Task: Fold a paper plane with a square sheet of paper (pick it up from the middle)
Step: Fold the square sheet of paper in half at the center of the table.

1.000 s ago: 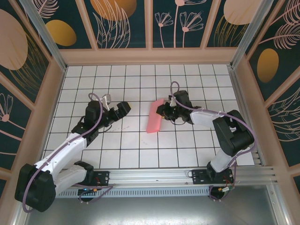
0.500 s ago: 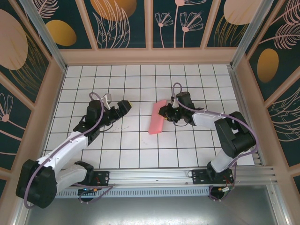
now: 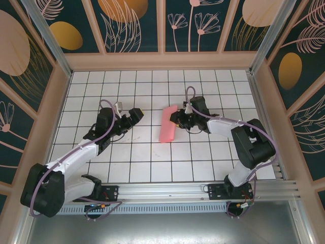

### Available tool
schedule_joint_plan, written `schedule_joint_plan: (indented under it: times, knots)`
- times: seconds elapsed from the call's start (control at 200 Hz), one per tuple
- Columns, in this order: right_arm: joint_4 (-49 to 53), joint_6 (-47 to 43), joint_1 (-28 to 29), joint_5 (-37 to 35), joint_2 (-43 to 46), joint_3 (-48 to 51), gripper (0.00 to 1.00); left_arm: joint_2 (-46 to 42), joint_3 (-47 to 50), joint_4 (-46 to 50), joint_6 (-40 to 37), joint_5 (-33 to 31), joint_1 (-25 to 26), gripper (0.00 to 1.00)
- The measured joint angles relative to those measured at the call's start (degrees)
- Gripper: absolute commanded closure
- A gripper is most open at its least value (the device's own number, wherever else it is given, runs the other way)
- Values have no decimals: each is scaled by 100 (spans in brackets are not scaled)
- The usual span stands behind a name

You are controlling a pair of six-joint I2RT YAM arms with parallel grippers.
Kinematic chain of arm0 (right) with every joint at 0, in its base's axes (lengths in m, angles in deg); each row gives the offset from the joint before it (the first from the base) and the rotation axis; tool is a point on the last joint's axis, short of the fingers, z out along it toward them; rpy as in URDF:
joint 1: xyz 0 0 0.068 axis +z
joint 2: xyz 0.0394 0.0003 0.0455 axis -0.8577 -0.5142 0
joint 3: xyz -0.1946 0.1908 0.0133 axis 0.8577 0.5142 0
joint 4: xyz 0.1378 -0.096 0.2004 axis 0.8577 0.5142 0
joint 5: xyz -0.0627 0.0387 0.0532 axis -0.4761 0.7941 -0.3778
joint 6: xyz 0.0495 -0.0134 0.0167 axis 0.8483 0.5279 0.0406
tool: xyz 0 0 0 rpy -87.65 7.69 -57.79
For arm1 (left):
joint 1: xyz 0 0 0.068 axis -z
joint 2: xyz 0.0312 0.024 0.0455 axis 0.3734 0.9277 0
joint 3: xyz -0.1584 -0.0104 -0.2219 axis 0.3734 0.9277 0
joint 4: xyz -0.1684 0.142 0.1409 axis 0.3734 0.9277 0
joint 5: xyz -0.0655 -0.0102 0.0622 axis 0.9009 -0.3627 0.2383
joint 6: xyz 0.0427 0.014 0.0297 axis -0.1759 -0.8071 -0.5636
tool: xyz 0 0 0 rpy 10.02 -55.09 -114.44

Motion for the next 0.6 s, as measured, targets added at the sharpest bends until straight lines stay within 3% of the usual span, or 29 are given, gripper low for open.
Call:
schedule_joint_plan:
  times: [0.41, 0.6]
  knots:
    - [-94, 186, 157, -238, -717, -96, 71, 273, 131, -216, 0, 446, 0, 1]
    - [-136, 234, 157, -315, -741, -7, 65, 286, 125, -216, -7, 551, 26, 2]
